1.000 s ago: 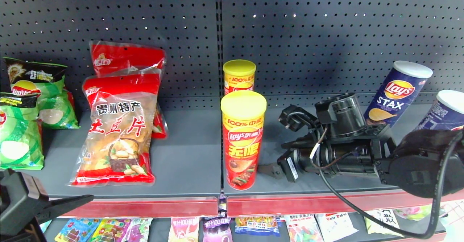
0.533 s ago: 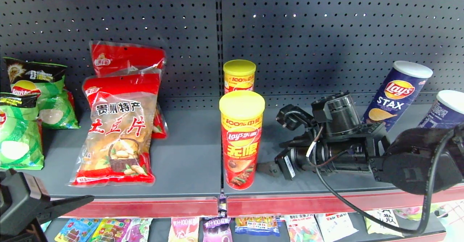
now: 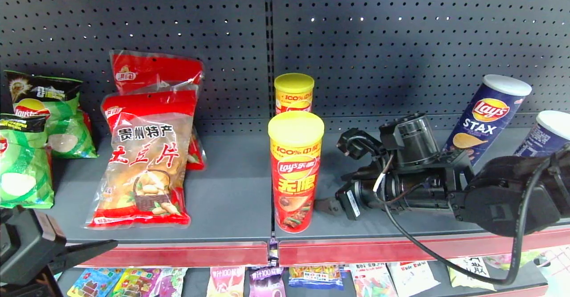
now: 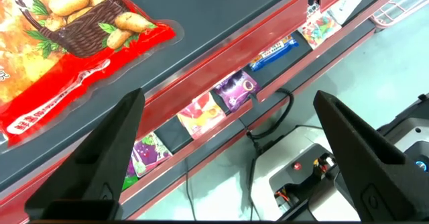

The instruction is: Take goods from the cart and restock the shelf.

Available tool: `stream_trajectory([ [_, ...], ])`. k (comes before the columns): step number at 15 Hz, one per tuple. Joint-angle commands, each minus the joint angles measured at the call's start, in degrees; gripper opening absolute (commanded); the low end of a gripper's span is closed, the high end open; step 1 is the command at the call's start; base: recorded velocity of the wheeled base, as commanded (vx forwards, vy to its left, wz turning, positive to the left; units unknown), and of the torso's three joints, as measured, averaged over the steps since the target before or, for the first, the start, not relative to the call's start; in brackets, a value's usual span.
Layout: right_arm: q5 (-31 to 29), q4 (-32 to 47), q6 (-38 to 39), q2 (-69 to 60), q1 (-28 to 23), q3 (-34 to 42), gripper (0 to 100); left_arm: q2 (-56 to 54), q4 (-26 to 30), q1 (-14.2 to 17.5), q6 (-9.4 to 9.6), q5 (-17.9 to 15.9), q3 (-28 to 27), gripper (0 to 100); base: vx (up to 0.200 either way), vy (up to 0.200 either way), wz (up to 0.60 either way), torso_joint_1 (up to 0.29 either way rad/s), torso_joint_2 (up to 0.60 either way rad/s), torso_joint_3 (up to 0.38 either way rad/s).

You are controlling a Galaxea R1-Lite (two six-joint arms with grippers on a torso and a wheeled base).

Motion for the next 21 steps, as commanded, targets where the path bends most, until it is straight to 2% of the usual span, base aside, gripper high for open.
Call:
stream_trajectory([
  [1, 0.0, 0.0, 0.0, 0.2, 0.0, 0.0, 100, 0.4, 0.0, 0.0, -0.02, 0.0, -0.1, 100, 0.000, 0.000, 0.00, 0.000, 0.00, 0.000],
  [4, -0.1, 0.0, 0.3, -0.7, -0.3, 1.4, 100, 0.1, 0.0, 0.0, -0.02, 0.1, 0.4, 100, 0.000, 0.000, 0.00, 0.000, 0.00, 0.000],
  [7, -0.6, 0.0, 0.5, -7.2, -0.3, 4.5, 100, -1.7, 0.2, 0.5, -0.11, 1.3, 1.1, 100, 0.000, 0.000, 0.00, 0.000, 0.00, 0.000],
  [9, -3.0, 0.0, 0.7, -20.7, 2.3, 13.4, 100, -8.3, 2.6, 4.9, -0.11, 2.7, 2.8, 100, 0.000, 0.000, 0.00, 0.000, 0.00, 0.000],
  [10, -4.1, 0.0, 0.7, -28.1, 3.0, 17.3, 100, -12.2, 5.7, 6.9, -0.20, 3.0, 2.5, 100, 0.000, 0.000, 0.00, 0.000, 0.00, 0.000],
  [13, -7.7, 1.2, 0.5, -49.8, 2.1, 25.7, 100, -22.4, 16.1, 14.6, -0.55, 2.9, 0.8, 100, 0.000, 0.000, 0.00, 0.000, 0.00, 0.000],
  [14, -8.4, 3.0, 0.5, -54.2, 1.8, 26.3, 100, -24.5, 17.4, 15.6, -0.73, 2.9, 1.0, 100, 0.000, 0.000, 0.00, 0.000, 0.00, 0.000],
  [16, -12.1, 19.7, 0.6, -69.6, -4.1, 23.2, 100, -32.0, 23.2, 17.3, -1.69, 3.0, 1.6, 100, 0.000, 0.000, 0.00, 0.000, 0.00, 0.000],
  [18, -16.0, 28.7, 0.6, -76.0, -13.6, 20.5, 100, -35.0, 24.7, 19.9, -2.05, 3.8, 2.5, 100, 0.000, 0.000, 0.00, 0.000, 0.00, 0.000],
  [19, -16.5, 31.5, 0.6, -77.9, -20.5, 19.5, 100, -36.4, 24.8, 23.6, -2.75, 5.3, 3.4, 100, 0.000, 0.000, 0.00, 0.000, 0.00, 0.000],
  [21, -16.1, 39.0, 0.6, -80.0, -36.7, 20.3, 100, -42.0, 24.7, 30.3, -3.01, 5.2, 7.7, 100, 0.000, 0.000, 0.00, 0.000, 0.00, 0.000],
])
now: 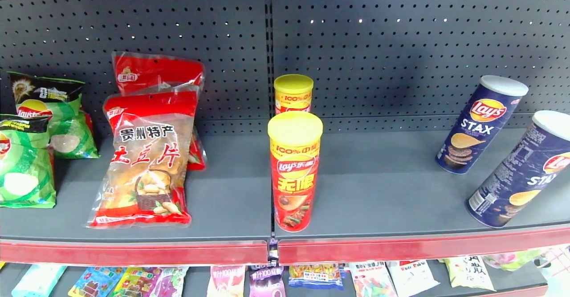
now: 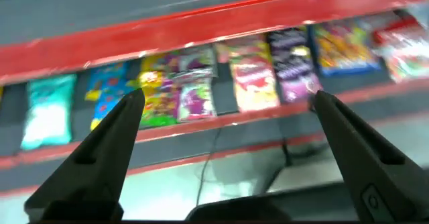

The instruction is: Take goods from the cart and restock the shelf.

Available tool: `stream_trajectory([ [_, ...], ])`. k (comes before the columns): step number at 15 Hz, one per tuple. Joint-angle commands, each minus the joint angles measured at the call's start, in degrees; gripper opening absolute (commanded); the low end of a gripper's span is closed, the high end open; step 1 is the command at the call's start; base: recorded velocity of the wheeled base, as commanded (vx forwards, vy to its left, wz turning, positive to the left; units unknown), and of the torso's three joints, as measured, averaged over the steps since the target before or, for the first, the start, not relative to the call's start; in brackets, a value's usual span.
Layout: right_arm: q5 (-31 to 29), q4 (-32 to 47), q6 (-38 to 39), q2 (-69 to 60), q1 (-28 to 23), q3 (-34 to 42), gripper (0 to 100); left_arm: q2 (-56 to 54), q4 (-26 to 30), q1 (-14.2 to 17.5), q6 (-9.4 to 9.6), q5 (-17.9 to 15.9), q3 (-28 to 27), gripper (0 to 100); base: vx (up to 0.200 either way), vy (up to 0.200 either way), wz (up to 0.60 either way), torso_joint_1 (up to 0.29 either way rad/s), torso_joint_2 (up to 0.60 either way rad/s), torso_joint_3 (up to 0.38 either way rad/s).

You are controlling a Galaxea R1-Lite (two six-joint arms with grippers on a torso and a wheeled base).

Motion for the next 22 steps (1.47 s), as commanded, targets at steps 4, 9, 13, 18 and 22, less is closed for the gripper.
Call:
stream_trajectory([
  [4, 15.1, 5.4, -0.7, -25.2, -22.0, 13.2, 100, -13.6, -8.7, 3.2, -0.68, -9.5, 9.4, 100, 0.000, 0.000, 0.00, 0.000, 0.00, 0.000],
  [9, 15.0, -20.2, -3.1, -27.9, -20.7, 33.2, 100, -15.6, -16.8, 4.8, -4.73, 0.6, 13.1, 100, 0.000, 0.000, 0.00, 0.000, 0.00, 0.000],
  [13, 9.9, -18.1, 0.5, -27.7, -20.7, 33.0, 100, -17.1, -26.4, 5.6, -3.23, -0.6, 17.6, 100, 0.000, 0.000, 0.00, 0.000, 0.00, 0.000],
  [18, 9.9, -17.8, 0.2, -26.7, -28.3, 33.0, 100, -17.1, -28.1, 5.6, -4.82, 1.9, 18.3, 100, 0.000, 0.000, 0.00, 0.000, 0.00, 0.000],
  [22, 12.2, -17.3, 1.2, -28.6, -13.6, 33.5, 100, -17.1, -25.3, 5.6, -2.44, -5.7, 18.3, 100, 0.000, 0.000, 0.00, 0.000, 0.00, 0.000],
])
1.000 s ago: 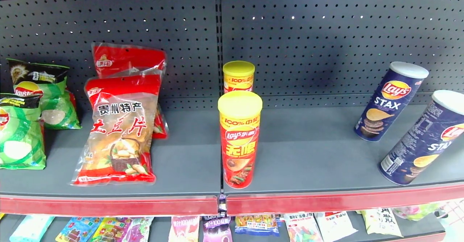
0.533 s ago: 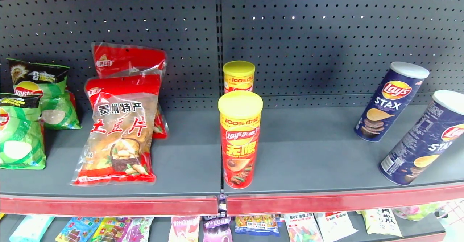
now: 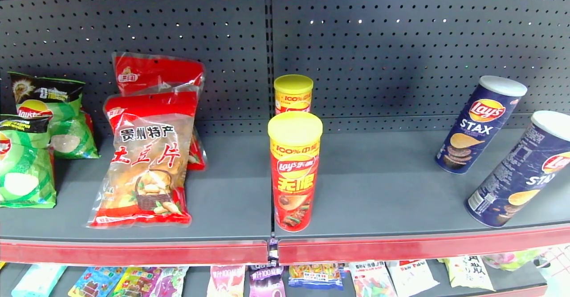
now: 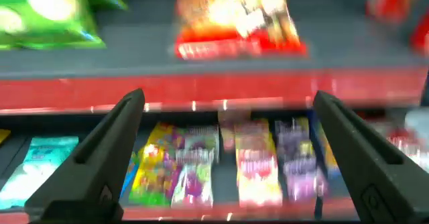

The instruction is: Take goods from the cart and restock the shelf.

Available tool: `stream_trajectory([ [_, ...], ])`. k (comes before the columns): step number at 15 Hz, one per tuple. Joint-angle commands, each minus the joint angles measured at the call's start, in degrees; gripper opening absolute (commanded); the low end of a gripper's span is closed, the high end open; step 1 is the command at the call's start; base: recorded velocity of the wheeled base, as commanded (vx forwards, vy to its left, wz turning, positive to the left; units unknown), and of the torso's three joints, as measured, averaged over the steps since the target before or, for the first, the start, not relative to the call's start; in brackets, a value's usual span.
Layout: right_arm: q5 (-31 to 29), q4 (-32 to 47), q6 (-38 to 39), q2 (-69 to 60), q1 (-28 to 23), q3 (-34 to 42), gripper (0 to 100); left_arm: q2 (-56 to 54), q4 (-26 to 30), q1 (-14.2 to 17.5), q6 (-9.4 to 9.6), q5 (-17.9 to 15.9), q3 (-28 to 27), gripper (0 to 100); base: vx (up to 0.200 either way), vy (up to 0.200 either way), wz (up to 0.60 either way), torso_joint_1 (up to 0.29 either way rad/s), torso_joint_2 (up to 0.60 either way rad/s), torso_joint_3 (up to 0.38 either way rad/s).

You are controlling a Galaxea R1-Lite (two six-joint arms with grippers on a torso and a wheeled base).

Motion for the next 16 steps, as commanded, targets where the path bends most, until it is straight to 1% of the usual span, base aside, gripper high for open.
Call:
stream_trajectory([
  [1, 0.3, 0.1, 0.4, -1.2, 9.0, 0.1, 100, 0.0, 0.0, 0.0, 0.22, 0.3, 0.0, 100, 0.000, 0.000, 0.00, 0.000, 0.00, 0.000],
  [2, 0.2, 0.1, 0.9, -2.0, 7.8, 0.1, 100, 0.0, 0.0, 0.0, -0.04, 0.6, 0.0, 100, 0.000, 0.000, 0.00, 0.000, 0.00, 0.000],
  [6, 0.2, 0.1, 1.7, -5.5, 6.3, 0.1, 100, 0.0, 0.0, 0.0, 0.31, 0.7, 0.0, 100, 0.000, 0.000, 0.00, 0.000, 0.00, 0.000],
  [8, 0.1, 0.1, 1.6, -5.5, 6.3, 0.1, 100, 0.0, 0.0, 0.0, 0.04, 0.7, 0.0, 100, -0.200, 0.000, 0.00, 0.000, 0.00, 0.002],
  [11, 0.1, 0.1, 1.6, -5.6, 6.3, 0.1, 100, 0.0, 0.0, 0.0, 0.31, 0.7, 0.0, 100, -0.200, 0.000, 0.00, 0.010, 0.00, 0.004],
  [14, 0.2, 0.1, 1.6, -5.5, 6.3, 0.1, 100, 0.0, 0.0, 0.0, 0.13, 0.7, 0.0, 100, 0.000, 0.000, 0.00, 0.000, 0.00, 0.000],
  [16, 0.2, 0.1, 1.6, -5.6, 6.3, 0.1, 100, 0.0, -0.1, 0.0, 0.22, 0.7, 0.0, 100, 0.000, -0.200, 0.00, 0.005, 0.00, 0.005],
])
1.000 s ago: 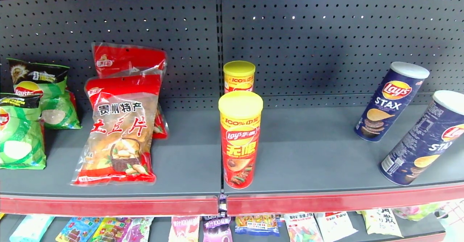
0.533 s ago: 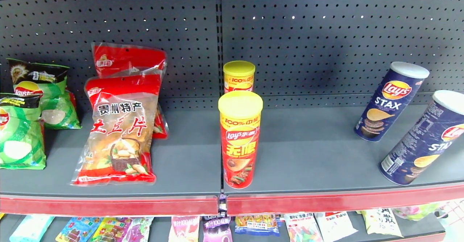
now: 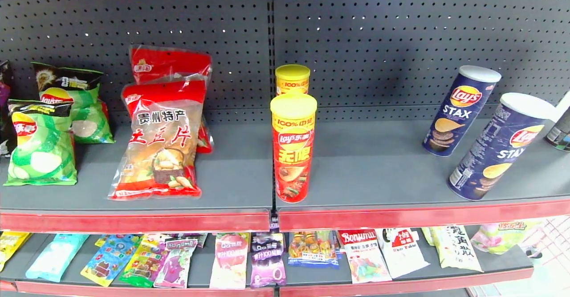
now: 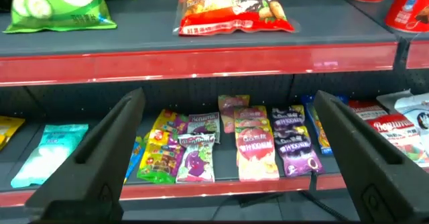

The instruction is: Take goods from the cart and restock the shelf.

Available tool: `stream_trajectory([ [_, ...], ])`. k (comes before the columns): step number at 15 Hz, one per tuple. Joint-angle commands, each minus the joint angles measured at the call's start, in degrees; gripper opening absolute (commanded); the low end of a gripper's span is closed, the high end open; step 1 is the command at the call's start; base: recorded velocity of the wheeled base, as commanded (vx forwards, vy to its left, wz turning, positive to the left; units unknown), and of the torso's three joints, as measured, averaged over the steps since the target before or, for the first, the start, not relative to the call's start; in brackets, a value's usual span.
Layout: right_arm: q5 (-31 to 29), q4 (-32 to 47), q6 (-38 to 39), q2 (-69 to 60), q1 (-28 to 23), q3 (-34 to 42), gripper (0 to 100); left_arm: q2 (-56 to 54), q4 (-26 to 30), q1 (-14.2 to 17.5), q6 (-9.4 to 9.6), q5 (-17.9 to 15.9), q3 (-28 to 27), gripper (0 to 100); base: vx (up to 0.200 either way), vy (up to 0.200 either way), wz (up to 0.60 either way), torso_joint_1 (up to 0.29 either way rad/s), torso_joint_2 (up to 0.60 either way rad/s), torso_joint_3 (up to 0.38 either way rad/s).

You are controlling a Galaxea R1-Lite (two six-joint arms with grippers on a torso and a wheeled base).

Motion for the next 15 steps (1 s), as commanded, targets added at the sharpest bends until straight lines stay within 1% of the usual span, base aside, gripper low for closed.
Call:
stream_trajectory([
  [1, 0.0, -0.1, 0.0, 0.0, 0.0, 0.0, 100, 0.0, 0.0, 0.0, -0.01, 0.0, 0.0, 100, 0.000, -0.200, 0.00, 0.007, 0.01, 0.002],
  [15, 0.0, -0.1, 0.1, 0.0, 0.0, 0.0, 100, 0.0, 0.0, 0.0, -0.01, 0.0, 0.0, 100, 0.000, -0.200, 0.00, 0.005, 0.00, 0.002],
])
